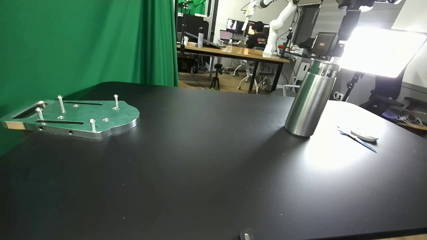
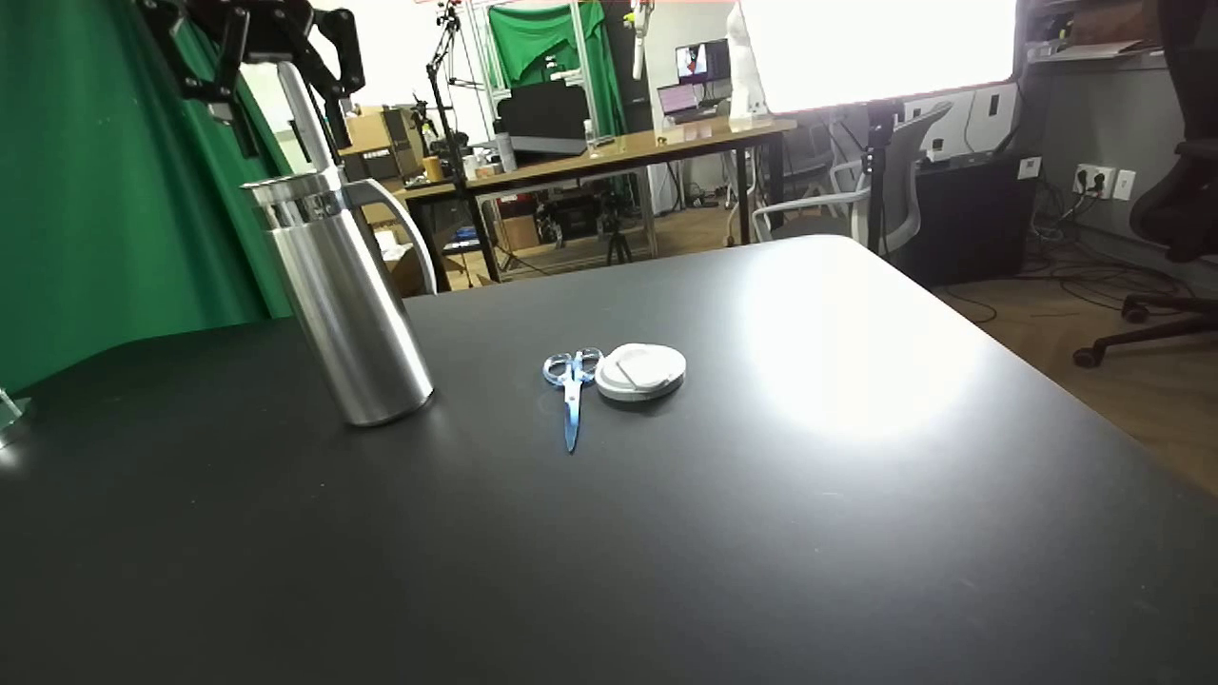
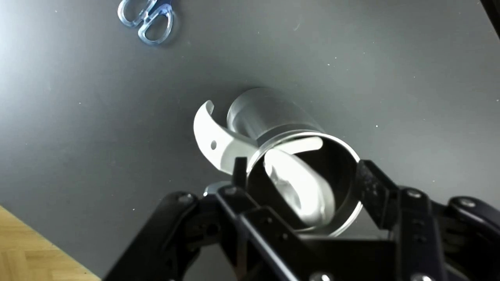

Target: Scrub the jar

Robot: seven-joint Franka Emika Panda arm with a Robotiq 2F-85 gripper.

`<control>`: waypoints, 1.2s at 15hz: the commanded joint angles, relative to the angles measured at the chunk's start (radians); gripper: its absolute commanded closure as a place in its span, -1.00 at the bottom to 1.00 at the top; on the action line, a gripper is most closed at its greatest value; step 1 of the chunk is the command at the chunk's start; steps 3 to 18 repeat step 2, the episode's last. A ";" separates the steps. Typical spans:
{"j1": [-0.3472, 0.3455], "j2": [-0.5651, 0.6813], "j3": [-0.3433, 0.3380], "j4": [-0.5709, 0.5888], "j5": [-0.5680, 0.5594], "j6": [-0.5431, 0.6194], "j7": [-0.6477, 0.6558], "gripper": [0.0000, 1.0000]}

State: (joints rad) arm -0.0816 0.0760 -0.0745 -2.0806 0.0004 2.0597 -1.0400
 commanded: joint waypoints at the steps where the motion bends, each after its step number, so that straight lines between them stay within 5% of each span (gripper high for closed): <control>1: -0.005 0.000 0.005 0.002 -0.001 -0.003 0.001 -0.46; 18: -0.005 0.000 0.005 0.002 -0.001 -0.003 0.001 -0.46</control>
